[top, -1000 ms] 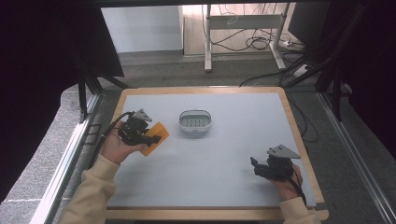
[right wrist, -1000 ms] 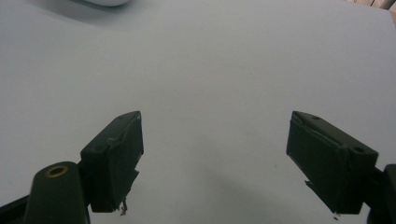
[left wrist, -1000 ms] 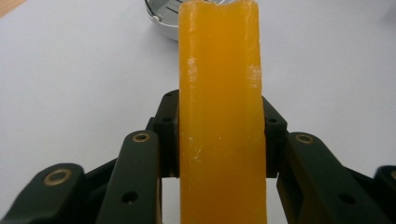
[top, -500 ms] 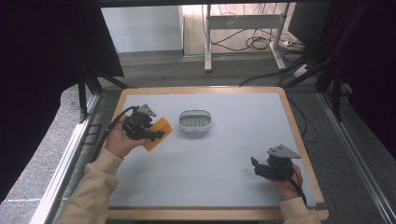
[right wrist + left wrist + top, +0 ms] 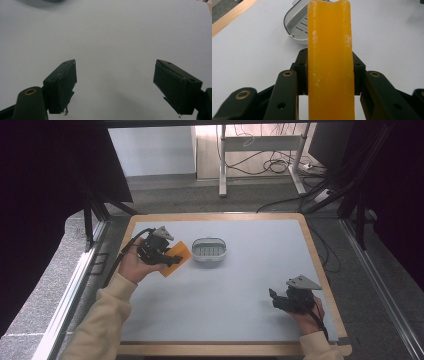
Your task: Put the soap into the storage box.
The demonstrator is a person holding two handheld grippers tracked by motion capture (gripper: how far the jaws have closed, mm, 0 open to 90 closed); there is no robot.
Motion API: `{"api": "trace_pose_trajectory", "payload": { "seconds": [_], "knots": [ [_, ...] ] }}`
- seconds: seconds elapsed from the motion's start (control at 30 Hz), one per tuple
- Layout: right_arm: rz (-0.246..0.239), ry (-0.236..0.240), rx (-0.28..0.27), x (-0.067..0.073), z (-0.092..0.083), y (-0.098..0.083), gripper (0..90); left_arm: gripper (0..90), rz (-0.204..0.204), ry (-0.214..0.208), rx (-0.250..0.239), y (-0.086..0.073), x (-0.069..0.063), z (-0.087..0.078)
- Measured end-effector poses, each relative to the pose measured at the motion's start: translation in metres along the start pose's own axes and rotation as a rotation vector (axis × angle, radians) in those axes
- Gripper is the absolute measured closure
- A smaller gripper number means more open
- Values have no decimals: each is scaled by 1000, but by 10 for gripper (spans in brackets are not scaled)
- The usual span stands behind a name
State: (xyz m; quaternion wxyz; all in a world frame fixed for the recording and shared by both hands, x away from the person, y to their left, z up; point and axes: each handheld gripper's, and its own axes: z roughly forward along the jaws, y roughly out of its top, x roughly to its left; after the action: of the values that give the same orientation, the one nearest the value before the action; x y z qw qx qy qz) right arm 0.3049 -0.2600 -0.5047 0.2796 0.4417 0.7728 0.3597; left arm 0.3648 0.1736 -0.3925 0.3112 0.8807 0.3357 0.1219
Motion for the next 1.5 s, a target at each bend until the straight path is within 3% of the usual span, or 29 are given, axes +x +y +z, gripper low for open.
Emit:
{"api": "trace_pose_trajectory", "payload": {
  "seconds": [0.47, 1.0, 1.23, 1.33, 1.5],
  "knots": [
    [-2, -2, 3, -1, 1, -1, 191, 620, 19, -15, -7, 6, 7, 8],
    [-4, -2, 5, -1, 1, -1, 192, 620, 52, -12, 2, 24, 7, 16],
    [-4, -2, 5, -1, 1, -1, 192, 620, 72, -9, 5, 31, 8, 19],
    [-5, -3, 5, -1, 1, -1, 192, 620, 68, 12, 9, 34, 10, 22],
    [-7, -3, 7, -1, 1, -1, 192, 620, 68, 10, 16, 38, 13, 26]
  ]
}}
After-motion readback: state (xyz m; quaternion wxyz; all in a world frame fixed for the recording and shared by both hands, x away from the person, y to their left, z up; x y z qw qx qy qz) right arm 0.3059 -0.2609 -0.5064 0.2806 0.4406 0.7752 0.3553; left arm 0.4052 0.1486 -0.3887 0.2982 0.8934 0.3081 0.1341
